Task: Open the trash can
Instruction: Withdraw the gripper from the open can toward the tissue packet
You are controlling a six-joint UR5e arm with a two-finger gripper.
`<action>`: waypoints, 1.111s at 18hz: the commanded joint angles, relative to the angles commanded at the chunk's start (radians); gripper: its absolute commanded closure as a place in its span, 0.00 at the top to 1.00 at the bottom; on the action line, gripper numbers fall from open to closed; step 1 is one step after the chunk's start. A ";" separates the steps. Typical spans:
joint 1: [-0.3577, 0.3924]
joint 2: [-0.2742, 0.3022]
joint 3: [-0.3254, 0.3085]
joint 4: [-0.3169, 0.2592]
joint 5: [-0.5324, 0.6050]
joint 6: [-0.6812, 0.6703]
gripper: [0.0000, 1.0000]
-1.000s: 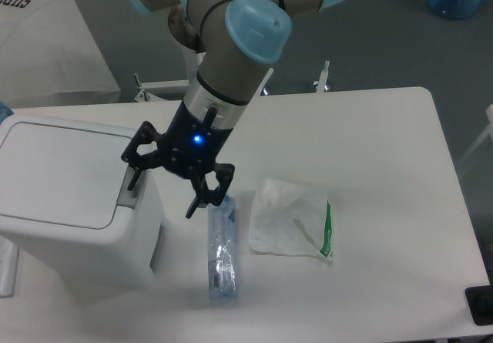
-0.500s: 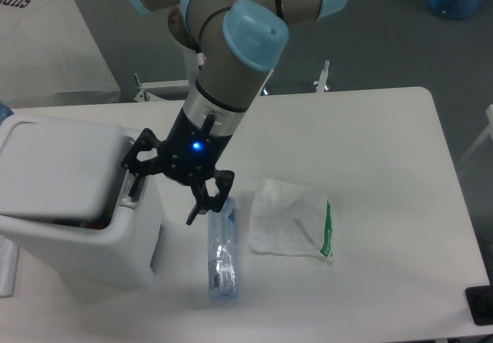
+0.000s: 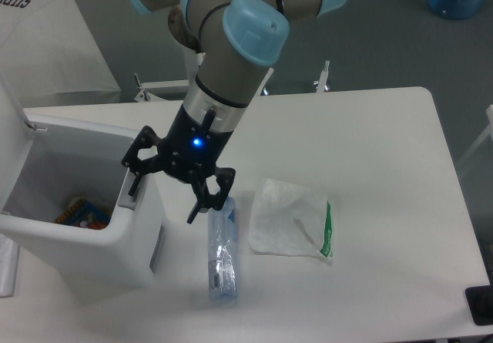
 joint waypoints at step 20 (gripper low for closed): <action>0.133 -0.083 0.046 0.002 0.109 0.055 1.00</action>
